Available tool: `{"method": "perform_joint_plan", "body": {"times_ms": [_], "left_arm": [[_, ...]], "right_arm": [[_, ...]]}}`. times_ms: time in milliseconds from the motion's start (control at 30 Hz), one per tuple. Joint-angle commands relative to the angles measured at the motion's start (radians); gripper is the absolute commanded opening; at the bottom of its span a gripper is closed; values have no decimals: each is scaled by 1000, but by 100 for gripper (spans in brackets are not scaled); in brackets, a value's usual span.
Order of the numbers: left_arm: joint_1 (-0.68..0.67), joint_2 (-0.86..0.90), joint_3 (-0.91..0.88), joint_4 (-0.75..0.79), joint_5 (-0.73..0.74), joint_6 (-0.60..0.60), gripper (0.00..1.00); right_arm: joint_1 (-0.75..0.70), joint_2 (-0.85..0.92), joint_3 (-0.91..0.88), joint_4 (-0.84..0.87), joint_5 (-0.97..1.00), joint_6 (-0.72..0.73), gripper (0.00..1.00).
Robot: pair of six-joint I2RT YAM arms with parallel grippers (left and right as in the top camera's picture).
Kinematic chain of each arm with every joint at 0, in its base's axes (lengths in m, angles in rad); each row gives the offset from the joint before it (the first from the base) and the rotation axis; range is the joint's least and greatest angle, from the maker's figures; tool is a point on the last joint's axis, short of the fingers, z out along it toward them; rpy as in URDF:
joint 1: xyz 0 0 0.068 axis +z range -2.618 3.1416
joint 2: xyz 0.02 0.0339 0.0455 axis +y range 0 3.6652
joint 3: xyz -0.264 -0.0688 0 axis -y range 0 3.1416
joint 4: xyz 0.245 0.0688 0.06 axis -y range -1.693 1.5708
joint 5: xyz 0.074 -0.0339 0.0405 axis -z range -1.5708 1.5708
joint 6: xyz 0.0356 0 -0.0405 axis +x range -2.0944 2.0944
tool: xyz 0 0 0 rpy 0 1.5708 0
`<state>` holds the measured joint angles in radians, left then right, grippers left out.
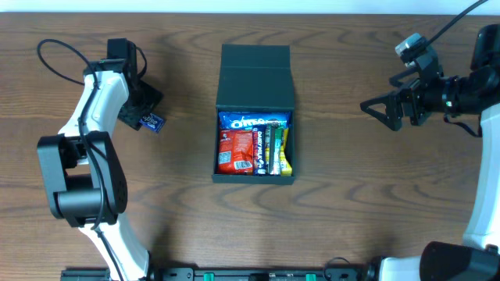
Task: Pack container
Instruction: 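Withdraw the left gripper to the blue Eclipse mint tin, then grasp the blue Eclipse tin with the left gripper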
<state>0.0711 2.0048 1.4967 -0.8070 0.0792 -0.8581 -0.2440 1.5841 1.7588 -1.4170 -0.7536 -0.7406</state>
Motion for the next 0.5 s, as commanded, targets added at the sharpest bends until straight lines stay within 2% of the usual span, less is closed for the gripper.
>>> {"method": "perform_joint_plan", "body": {"times_ms": [0, 467], "left_arm": [[-9, 44, -5, 2, 3, -39, 65], [-8, 111, -5, 8, 18, -39, 64]], "right_arm": [[8, 6, 8, 0, -6, -1, 99], [8, 6, 8, 0, -6, 0, 99]]}}
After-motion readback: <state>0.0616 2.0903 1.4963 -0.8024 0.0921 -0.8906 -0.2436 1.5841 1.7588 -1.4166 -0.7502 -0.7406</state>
